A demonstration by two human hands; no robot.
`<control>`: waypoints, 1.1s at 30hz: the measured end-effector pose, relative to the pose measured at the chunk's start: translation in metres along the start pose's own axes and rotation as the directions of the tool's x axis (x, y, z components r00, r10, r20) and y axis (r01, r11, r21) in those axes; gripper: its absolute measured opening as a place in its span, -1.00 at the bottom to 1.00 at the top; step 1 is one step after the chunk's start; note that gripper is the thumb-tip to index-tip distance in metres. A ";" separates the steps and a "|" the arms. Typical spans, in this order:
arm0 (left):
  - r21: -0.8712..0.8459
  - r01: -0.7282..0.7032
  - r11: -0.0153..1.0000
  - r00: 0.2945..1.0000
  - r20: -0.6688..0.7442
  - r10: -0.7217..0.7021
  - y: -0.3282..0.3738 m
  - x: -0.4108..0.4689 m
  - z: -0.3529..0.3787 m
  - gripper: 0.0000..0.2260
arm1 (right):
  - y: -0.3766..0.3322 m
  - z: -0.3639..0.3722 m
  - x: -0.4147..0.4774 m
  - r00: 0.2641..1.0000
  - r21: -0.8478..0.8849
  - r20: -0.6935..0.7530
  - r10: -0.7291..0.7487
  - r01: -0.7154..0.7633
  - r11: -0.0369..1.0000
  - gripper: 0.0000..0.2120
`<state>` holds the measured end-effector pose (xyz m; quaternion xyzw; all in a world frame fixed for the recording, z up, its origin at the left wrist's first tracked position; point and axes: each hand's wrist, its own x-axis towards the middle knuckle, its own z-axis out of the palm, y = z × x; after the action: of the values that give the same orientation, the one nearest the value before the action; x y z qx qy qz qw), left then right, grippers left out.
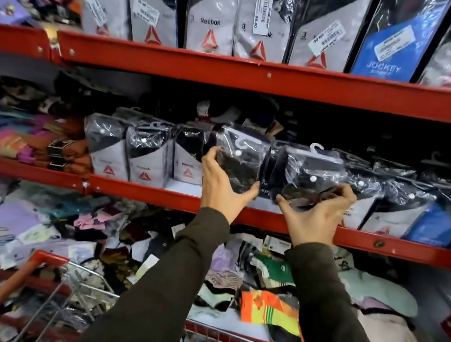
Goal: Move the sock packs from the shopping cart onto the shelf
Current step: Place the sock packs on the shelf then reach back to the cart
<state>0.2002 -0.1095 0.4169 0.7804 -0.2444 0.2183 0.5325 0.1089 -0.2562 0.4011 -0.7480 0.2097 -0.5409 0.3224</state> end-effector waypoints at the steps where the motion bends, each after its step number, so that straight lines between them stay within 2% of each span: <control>1: 0.001 0.015 1.000 1.000 0.028 -0.015 0.000 0.003 0.009 -0.15 | 0.003 0.004 0.003 1.000 -0.042 -0.002 -0.002 0.002 0.999 -0.07; 4: 0.056 0.051 0.997 0.994 0.093 -0.056 -0.004 0.005 0.032 -0.10 | 0.013 0.013 0.004 1.000 -0.184 -0.004 -0.001 0.000 0.983 -0.08; 7: 0.133 0.077 0.988 0.989 0.117 -0.093 -0.009 0.003 0.047 -0.09 | 0.019 0.018 0.004 0.999 -0.252 0.001 0.048 -0.046 0.967 -0.07; 10: 0.129 0.071 0.989 0.987 0.133 -0.088 -0.008 0.001 0.056 -0.13 | 0.025 0.018 0.000 0.997 -0.312 0.032 0.068 -0.055 0.949 -0.11; 14: 0.061 0.064 0.996 0.976 0.203 -0.075 -0.011 -0.004 0.057 -0.15 | 0.033 0.012 -0.011 0.991 -0.255 0.081 0.105 -0.081 0.964 -0.18; 17: 0.024 0.060 0.998 0.973 0.222 -0.064 -0.019 -0.018 0.050 -0.19 | 0.030 0.005 -0.028 0.995 -0.196 0.060 0.086 -0.073 0.978 -0.23; 20: -0.066 -0.058 0.996 0.995 0.079 0.063 -0.031 -0.049 0.034 -0.38 | 0.030 -0.003 -0.061 0.999 -0.145 0.040 0.018 -0.012 0.989 -0.31; 22: -0.120 -0.128 0.984 0.990 0.035 0.133 -0.051 -0.083 0.022 -0.53 | 0.037 -0.005 -0.094 0.996 -0.121 0.092 0.005 0.006 0.993 -0.38; 25: -0.061 -0.097 0.993 0.986 0.130 0.104 -0.095 -0.149 0.001 -0.70 | 0.052 -0.004 -0.157 0.963 -0.097 0.264 0.054 -0.029 0.995 -0.48; 27: 0.023 0.041 0.999 0.970 0.238 -0.045 -0.135 -0.197 -0.015 -0.78 | 0.068 0.002 -0.207 0.900 -0.167 0.410 0.147 -0.084 0.982 -0.50; 29: 0.112 0.198 0.974 0.935 0.276 -0.222 -0.172 -0.241 -0.035 -0.80 | 0.083 0.006 -0.255 0.800 -0.288 0.543 0.256 -0.109 0.951 -0.49; 31: 0.227 0.386 0.894 0.857 0.270 -0.438 -0.209 -0.283 -0.053 -0.76 | 0.098 0.012 -0.302 0.613 -0.436 0.679 0.403 -0.105 0.894 -0.40; 33: 0.351 0.567 0.745 0.718 0.233 -0.656 -0.241 -0.322 -0.067 -0.71 | 0.113 0.019 -0.347 0.409 -0.551 0.732 0.545 -0.116 0.826 -0.31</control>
<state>0.0899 0.0769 0.0712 0.9040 -0.0288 -0.0810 0.4188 0.0169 -0.1010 0.0835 -0.9058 0.2753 0.0483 0.3185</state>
